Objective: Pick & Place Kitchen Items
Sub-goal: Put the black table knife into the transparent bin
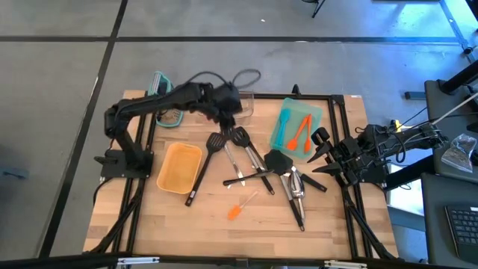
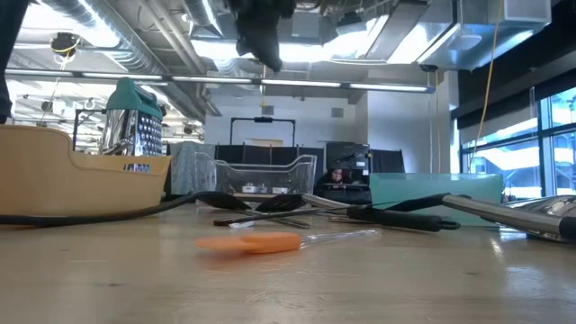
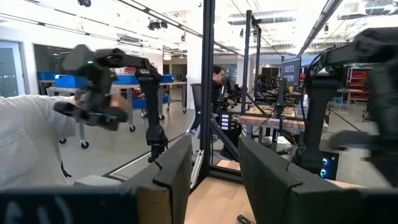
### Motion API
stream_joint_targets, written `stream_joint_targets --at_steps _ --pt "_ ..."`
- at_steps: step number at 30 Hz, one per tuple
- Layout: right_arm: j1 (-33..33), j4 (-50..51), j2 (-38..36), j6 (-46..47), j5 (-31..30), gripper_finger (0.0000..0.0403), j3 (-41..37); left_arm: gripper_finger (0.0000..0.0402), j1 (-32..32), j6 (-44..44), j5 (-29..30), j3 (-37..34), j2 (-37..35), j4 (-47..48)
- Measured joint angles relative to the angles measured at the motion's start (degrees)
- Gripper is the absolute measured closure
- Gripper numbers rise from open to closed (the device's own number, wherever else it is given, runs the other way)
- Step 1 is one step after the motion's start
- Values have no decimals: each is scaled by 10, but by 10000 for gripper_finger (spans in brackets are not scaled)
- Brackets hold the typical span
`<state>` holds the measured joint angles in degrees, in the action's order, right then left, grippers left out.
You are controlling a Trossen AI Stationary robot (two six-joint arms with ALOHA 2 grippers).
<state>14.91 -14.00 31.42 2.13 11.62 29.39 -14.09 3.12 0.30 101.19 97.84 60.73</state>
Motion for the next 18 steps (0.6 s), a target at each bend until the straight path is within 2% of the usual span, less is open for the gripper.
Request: stream_joint_targets --at_steps 4,12,18 --pt "0 0 0 0 0 268 0 327 57 28 6 -5 -1 1" --pt "0 0 0 0 0 268 0 325 154 72 61 -5 -1 9" --pt "0 8 0 0 0 268 0 334 211 88 136 -5 0 35"
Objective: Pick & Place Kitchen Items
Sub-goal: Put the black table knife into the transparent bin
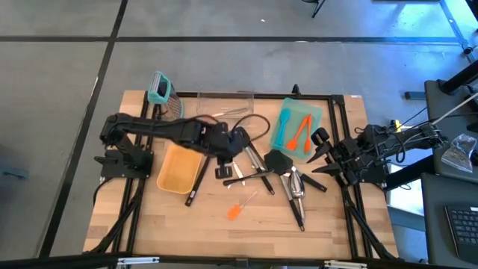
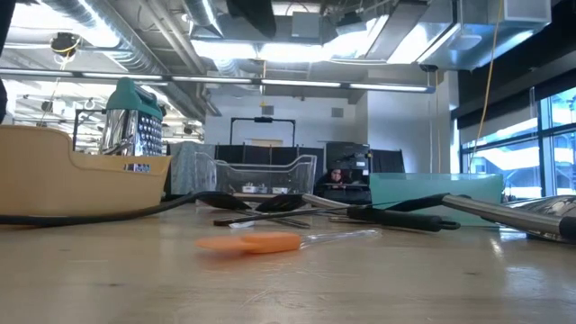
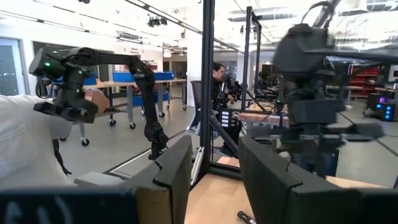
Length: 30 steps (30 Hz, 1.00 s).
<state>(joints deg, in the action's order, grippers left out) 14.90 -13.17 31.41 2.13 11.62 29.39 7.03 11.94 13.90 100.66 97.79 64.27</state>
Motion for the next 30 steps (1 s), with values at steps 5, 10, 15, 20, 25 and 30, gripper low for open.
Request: stream_joint_targets --at_steps 5,10,15,20,25,30 --pt "0 6 0 0 0 268 0 339 40 45 62 -9 0 20" --pt "0 5 0 0 0 268 0 341 67 86 75 -68 1 12" --pt "0 -1 0 0 -1 268 0 342 79 126 81 -159 2 -40" --pt "0 0 0 0 -29 268 0 348 87 139 79 -242 2 -151" --pt "0 0 0 0 -46 268 0 349 81 98 83 -317 2 -327" --pt "0 -2 0 0 -46 268 0 339 46 66 20 -359 2 -460"
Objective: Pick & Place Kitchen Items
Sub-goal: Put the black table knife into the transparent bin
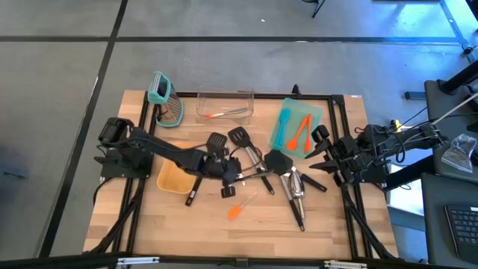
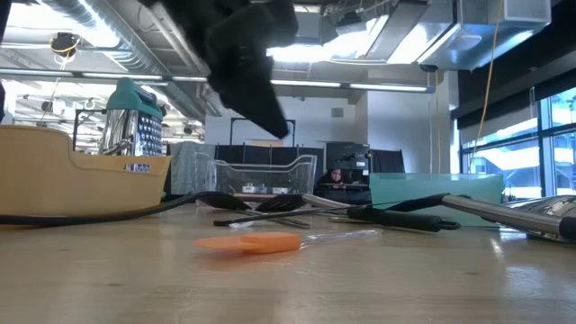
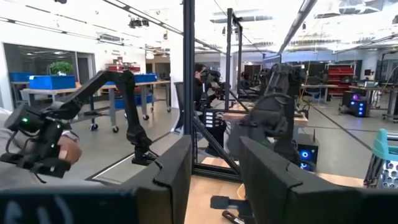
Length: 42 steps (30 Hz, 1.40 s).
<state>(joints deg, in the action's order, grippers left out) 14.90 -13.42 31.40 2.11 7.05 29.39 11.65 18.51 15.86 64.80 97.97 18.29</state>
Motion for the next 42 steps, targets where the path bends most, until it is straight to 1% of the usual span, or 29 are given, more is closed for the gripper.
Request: stream_joint_targets --at_steps 2,3,6,10,16,18,22,27,34,38,40,42 --pt "0 -1 0 0 0 268 0 330 -18 -10 -43 -9 0 -31" --pt "0 -1 0 0 0 268 0 324 -26 -18 -55 -11 3 -38" --pt "0 -1 0 0 0 268 0 303 -42 -49 -61 -11 13 -50" --pt "0 -2 0 0 0 268 0 261 -54 -70 -101 -10 48 -78" --pt "0 -1 0 0 0 268 0 207 -54 -107 -81 -11 107 -107" --pt "0 -1 0 0 0 268 0 196 -54 -108 -83 -11 122 -120" --pt "0 -1 0 0 0 268 0 186 -54 -98 -107 -10 150 -175" --pt "-1 -1 0 0 0 268 0 186 -54 -90 -105 -8 178 -193" --pt "-9 -1 0 0 0 268 0 198 -56 -85 -107 -7 187 -192" --pt "-11 -1 0 0 0 268 0 232 -58 -82 -106 -8 187 -183" --pt "-11 -1 0 0 1 268 0 261 -59 -78 -103 -8 188 -180" --pt "-11 -1 0 0 1 268 0 297 -60 -71 -102 -7 188 -176"
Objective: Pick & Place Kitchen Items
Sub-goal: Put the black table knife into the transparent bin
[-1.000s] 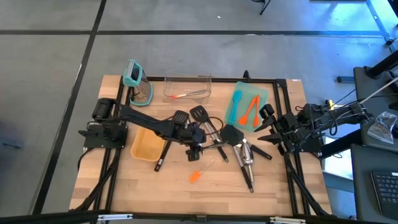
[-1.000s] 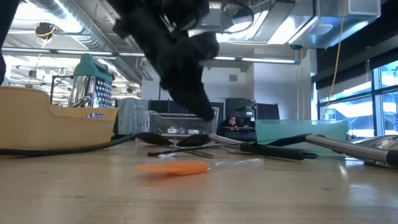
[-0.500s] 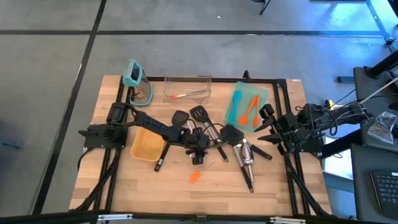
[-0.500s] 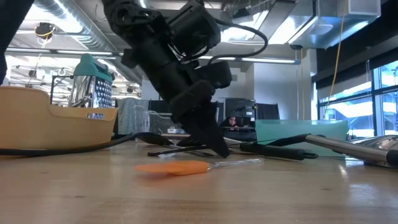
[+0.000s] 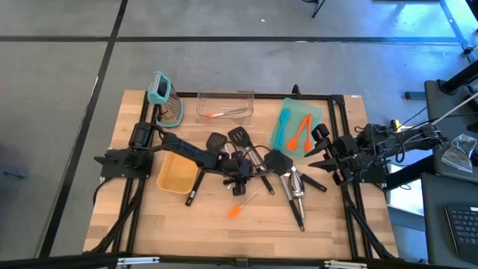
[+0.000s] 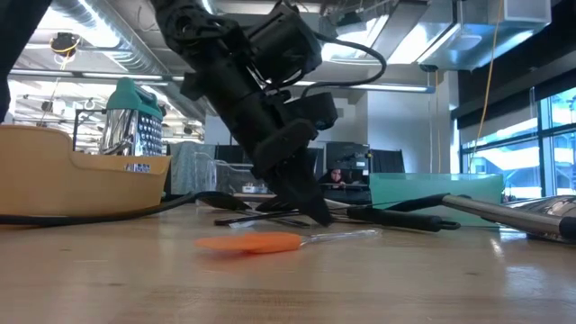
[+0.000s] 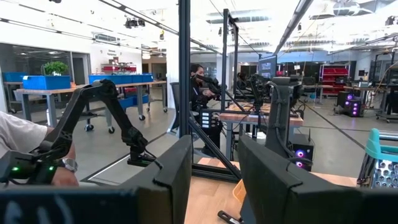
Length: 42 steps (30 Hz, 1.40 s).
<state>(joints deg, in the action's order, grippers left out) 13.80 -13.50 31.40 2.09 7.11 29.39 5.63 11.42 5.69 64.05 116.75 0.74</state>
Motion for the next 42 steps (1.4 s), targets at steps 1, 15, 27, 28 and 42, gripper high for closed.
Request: stream_joint_targets --at_steps 1,15,27,28,42 --pt "0 0 0 0 0 268 0 319 -2 2 0 0 0 2" --pt "0 2 0 0 1 268 0 369 6 -9 9 53 -4 85" --pt "0 4 0 0 1 268 0 369 18 -22 46 91 -72 199" --pt "0 4 0 0 1 268 0 369 18 -22 48 91 -80 203" --pt "0 3 0 0 0 268 0 369 -76 -73 113 93 -229 274"
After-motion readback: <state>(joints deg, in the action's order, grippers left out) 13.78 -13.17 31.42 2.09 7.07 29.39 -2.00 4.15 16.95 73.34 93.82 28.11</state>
